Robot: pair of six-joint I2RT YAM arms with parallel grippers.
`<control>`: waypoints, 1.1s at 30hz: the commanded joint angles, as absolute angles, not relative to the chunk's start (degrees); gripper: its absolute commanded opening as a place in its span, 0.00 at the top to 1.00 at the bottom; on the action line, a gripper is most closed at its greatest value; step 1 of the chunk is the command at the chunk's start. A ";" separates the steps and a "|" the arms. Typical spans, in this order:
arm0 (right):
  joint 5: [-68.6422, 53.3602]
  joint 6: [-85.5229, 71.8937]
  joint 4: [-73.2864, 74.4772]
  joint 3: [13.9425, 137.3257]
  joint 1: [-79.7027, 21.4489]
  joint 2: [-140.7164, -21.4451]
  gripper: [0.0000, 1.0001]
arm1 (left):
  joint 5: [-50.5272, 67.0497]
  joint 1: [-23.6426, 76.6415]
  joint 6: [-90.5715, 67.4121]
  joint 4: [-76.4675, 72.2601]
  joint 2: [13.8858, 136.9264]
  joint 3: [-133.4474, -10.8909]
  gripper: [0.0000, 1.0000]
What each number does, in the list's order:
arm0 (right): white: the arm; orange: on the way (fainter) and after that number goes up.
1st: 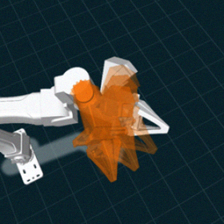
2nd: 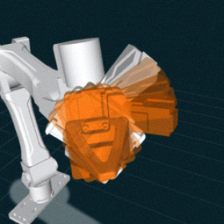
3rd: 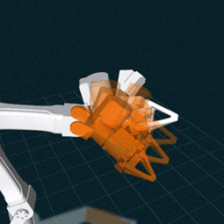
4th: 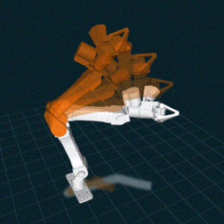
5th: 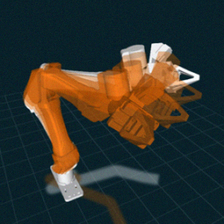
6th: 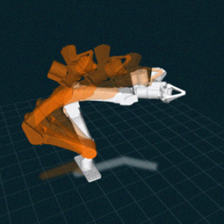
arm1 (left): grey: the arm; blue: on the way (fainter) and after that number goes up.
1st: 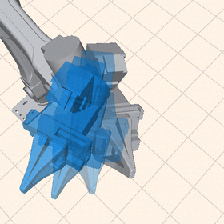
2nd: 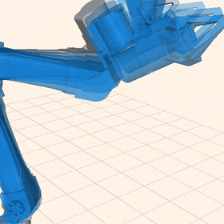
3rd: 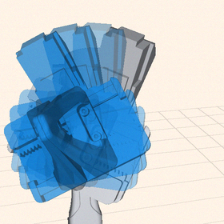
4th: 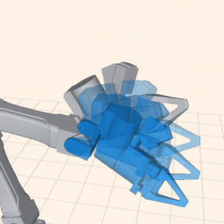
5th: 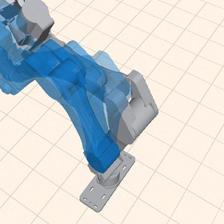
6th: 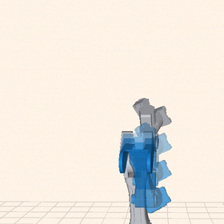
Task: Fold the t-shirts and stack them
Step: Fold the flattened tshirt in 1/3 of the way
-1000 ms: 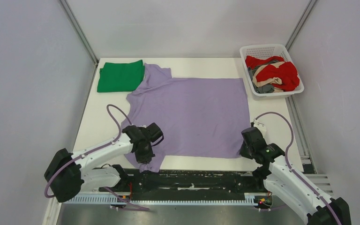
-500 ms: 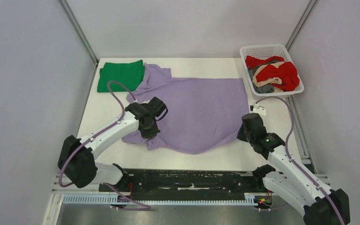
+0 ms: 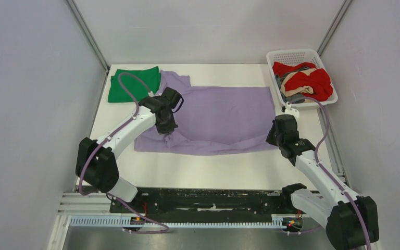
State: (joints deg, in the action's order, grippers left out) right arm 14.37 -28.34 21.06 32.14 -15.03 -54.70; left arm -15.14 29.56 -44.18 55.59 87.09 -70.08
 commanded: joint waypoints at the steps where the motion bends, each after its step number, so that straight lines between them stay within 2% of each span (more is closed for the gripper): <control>1: 13.57 -25.57 14.88 36.22 -13.49 -56.78 1.00 | -17.37 27.58 -40.86 53.91 87.77 -73.37 0.98; 8: 14.06 -25.33 12.64 38.00 -11.75 -60.62 1.00 | -18.71 24.76 -39.97 49.71 89.66 -76.20 0.98; 16: 15.16 -25.19 8.19 40.25 -9.99 -68.39 1.00 | -18.45 21.97 -37.72 42.16 98.45 -81.03 0.97; 17: 15.63 -25.56 6.86 40.34 -9.81 -69.28 1.00 | -18.48 21.51 -37.58 41.45 100.09 -82.10 0.95; 18: 16.05 -25.83 5.23 40.19 -9.63 -70.58 0.97 | -18.31 21.06 -37.18 40.71 101.92 -83.43 0.83; 19: 17.24 -26.07 3.19 39.99 -9.53 -71.99 0.93 | -18.87 20.64 -36.54 39.44 103.77 -84.48 0.71; 20: 18.48 -26.76 1.85 40.13 -9.29 -73.24 0.87 | -19.98 20.13 -36.12 38.13 105.31 -85.90 0.52; 21: 19.85 -26.68 0.51 40.80 -9.13 -74.96 0.80 | -20.30 19.33 -35.56 37.34 107.44 -88.14 0.25; 23: 21.82 -27.03 0.44 43.34 -8.22 -78.08 0.70 | -21.24 17.56 -34.75 36.55 110.99 -93.75 0.06; 24: 22.08 -26.98 0.44 44.35 -7.93 -79.17 0.63 | -20.28 16.83 -34.26 37.47 112.29 -96.79 0.01; 26: 20.73 -26.15 0.66 45.92 -7.82 -79.56 0.38 | -18.61 16.35 -33.76 38.54 112.02 -100.22 0.00; 28: 18.19 -25.18 0.61 44.86 -7.82 -78.38 0.05 | -16.06 16.45 -33.20 37.58 108.66 -97.35 0.00; 29: 16.96 -24.29 0.44 44.02 -7.78 -77.41 0.02 | -14.22 16.51 -33.50 37.01 106.14 -94.63 0.00; 33: 7.52 -20.74 -1.37 38.20 -7.98 -71.77 0.02 | -4.44 17.07 -36.21 31.46 95.15 -75.98 0.00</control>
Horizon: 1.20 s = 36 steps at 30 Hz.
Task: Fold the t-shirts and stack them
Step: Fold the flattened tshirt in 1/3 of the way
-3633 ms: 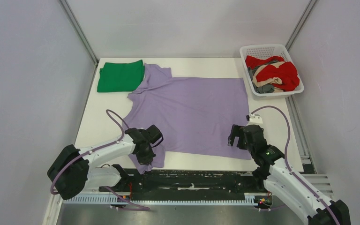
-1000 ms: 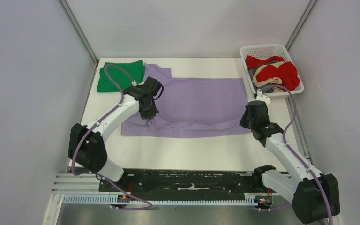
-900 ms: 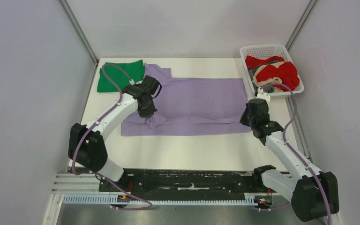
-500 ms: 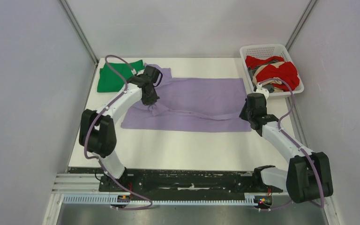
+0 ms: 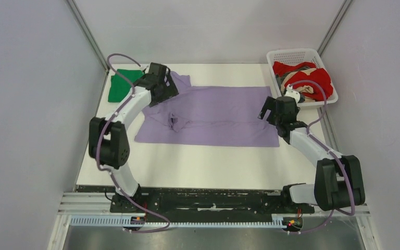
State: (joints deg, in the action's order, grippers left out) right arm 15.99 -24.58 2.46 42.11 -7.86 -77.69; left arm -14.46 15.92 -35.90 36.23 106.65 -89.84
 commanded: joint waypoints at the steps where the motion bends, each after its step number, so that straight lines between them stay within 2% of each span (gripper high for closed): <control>1: 4.44 -20.01 -2.77 36.60 -8.07 -70.12 0.02 | -1.75 17.39 -37.18 28.92 91.98 -71.56 0.00; 3: -2.91 -19.00 -5.79 32.98 -8.66 -67.84 0.02 | 4.60 18.58 -39.81 23.28 87.69 -63.60 0.00; 6: -9.55 -19.14 -11.08 27.98 -9.63 -66.38 0.02 | 7.19 19.92 -42.59 16.76 85.75 -56.44 0.00; 15: -8.71 -17.69 -10.97 26.20 -10.54 -66.01 0.02 | 5.15 19.99 -45.29 4.85 94.20 -56.17 0.00; 18: -6.84 -17.00 -10.25 26.28 -10.52 -65.54 0.02 | 1.09 19.94 -44.89 2.15 98.68 -59.57 0.00; 26: -3.06 -16.16 -9.07 26.28 -10.55 -63.79 0.02 | -11.77 18.56 -36.39 0.40 110.47 -79.67 0.00; 30: -1.56 -15.81 -8.87 25.84 -10.55 -62.74 0.02 | -7.82 17.67 -31.75 1.15 115.88 -89.29 0.00; 32: -1.24 -15.71 -8.44 25.85 -10.54 -62.31 0.02 | -6.77 17.58 -30.10 6.09 117.11 -93.54 0.00; 36: -1.70 -15.61 -8.59 25.49 -10.54 -61.62 0.02 | -7.06 17.58 -29.71 8.38 111.34 -89.34 0.00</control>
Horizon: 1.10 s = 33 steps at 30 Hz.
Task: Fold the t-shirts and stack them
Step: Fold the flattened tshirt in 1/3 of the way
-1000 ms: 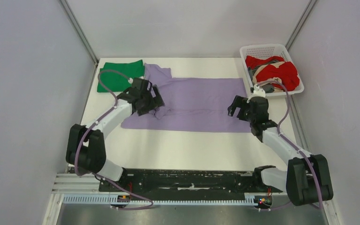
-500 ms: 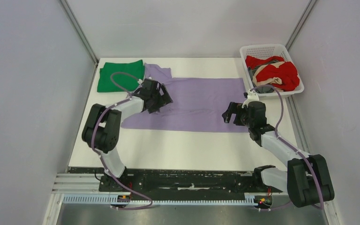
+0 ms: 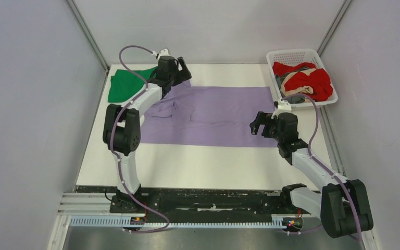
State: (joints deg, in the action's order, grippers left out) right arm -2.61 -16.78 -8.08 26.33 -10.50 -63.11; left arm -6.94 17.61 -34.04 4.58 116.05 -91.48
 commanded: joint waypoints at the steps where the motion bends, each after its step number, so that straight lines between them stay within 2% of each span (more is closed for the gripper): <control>1: -2.31 -15.62 -8.77 25.49 -10.54 -61.69 0.02 | -6.06 17.64 -30.23 8.69 108.87 -86.93 0.00; 5: -4.63 -16.18 -9.82 24.83 -10.63 -62.21 0.02 | -0.35 18.86 -33.43 6.08 96.26 -70.71 0.00; 8: -5.30 -16.34 -10.35 24.52 -10.63 -62.70 0.02 | 5.56 20.67 -34.65 4.84 91.41 -61.67 0.00; 14: -5.32 -16.26 -10.22 24.42 -10.72 -62.96 0.02 | 2.80 20.96 -35.11 3.23 92.25 -56.46 0.00; 23: -2.34 -15.52 -8.54 24.70 -10.72 -61.66 0.02 | -3.28 17.13 -31.42 2.92 108.10 -69.63 0.00; 33: -0.70 -15.65 -7.61 25.03 -10.72 -61.27 0.02 | -20.03 11.60 -28.90 10.43 115.93 -94.09 0.00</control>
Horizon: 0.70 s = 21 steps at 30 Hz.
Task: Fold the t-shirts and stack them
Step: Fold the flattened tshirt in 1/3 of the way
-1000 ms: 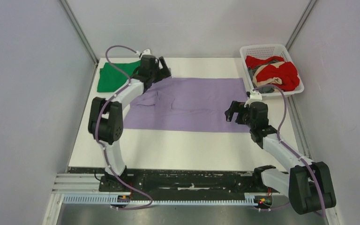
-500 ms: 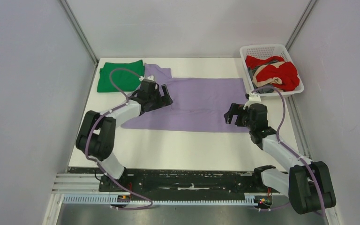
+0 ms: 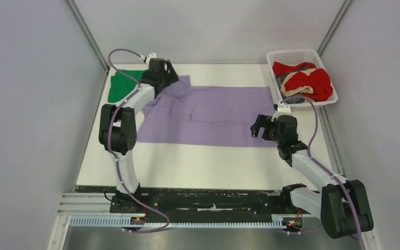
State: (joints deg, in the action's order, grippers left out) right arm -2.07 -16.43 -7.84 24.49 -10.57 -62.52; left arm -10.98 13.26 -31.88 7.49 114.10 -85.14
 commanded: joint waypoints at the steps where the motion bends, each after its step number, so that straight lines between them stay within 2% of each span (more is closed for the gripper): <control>1: -1.08 -15.66 -7.63 25.05 -10.72 -60.98 0.02 | -20.09 11.35 -29.11 12.32 116.41 -95.99 0.00; 4: -3.08 -15.11 -8.63 24.80 -10.99 -60.39 0.02 | -15.13 11.78 -30.09 15.73 113.70 -94.89 0.00; 12: 0.96 -13.26 -9.25 29.02 -20.66 -68.85 0.02 | -5.68 15.37 -36.85 0.51 92.09 -58.66 0.00; 15: 2.86 -12.60 -10.57 30.01 -22.57 -72.94 0.02 | -3.07 15.38 -38.28 -2.34 90.90 -52.61 0.00; 21: 5.02 -14.48 -8.38 29.75 -24.05 -80.18 0.02 | -3.43 15.29 -39.36 -0.82 93.81 -48.70 0.00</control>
State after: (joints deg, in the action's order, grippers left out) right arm 1.72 -13.76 -8.40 29.08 -23.20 -77.87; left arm -4.27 15.59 -36.29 2.59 93.08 -49.84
